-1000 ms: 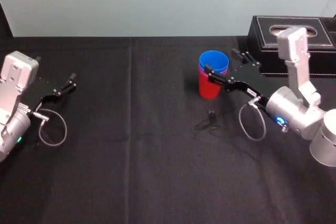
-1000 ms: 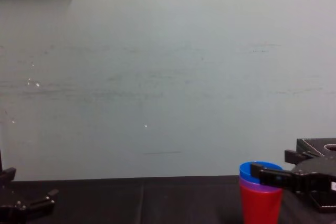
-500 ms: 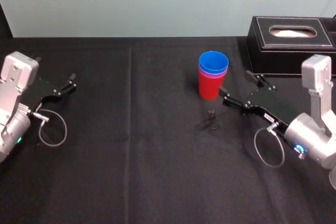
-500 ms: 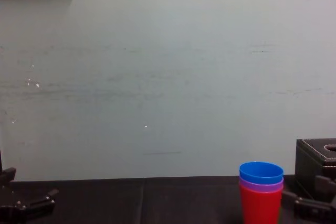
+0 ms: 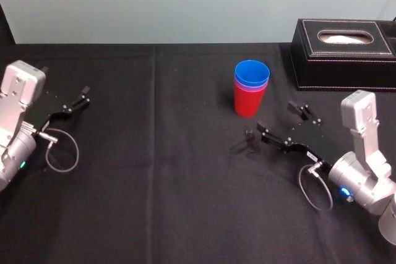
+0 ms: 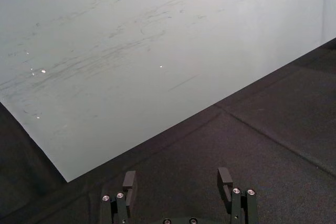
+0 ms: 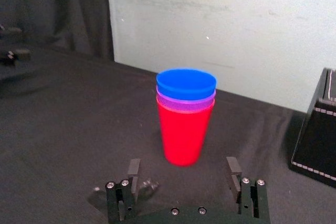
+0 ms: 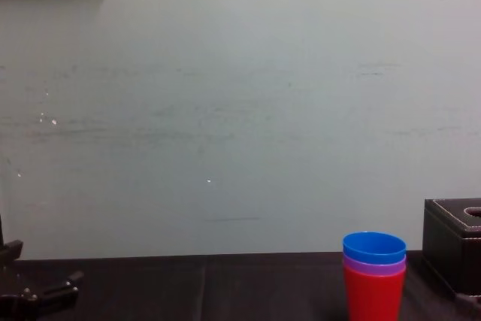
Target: Stack the three plastic cups sequentially using one hand.
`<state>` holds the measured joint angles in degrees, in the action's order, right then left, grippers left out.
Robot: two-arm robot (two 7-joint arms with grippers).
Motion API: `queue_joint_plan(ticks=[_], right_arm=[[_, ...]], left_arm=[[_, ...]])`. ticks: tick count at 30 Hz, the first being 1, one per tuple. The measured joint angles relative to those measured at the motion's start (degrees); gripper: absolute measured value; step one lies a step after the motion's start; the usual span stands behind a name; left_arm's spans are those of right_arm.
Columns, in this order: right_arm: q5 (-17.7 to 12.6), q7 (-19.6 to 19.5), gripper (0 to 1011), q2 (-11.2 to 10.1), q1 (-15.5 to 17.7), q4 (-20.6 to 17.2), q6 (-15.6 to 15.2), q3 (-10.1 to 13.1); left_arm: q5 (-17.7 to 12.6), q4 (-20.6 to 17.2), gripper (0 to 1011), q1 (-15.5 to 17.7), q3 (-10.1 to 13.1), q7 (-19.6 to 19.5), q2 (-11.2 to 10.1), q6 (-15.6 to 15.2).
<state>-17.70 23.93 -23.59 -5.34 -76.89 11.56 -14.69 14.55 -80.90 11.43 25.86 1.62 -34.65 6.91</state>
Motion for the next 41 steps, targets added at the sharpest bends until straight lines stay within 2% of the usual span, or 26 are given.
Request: queue_joint_plan(ticks=[3, 8, 41], right_arm=[[1.19, -0.52, 1003, 0.68, -0.39, 1.51, 1.06, -0.14], [4.25, -2.62, 1003, 2.18, -0.76, 4.05, 4.99, 0.15], [3.39, -2.10, 1003, 1.77, -0.66, 3.39, 3.58, 0.07]], left_arm=[[0.00, 0.00, 1005, 0.00, 0.00, 0.00, 0.00, 0.00], [0.00, 0.00, 1005, 0.00, 0.00, 0.00, 0.00, 0.00], [0.00, 0.00, 1005, 0.00, 0.00, 0.00, 0.00, 0.00]])
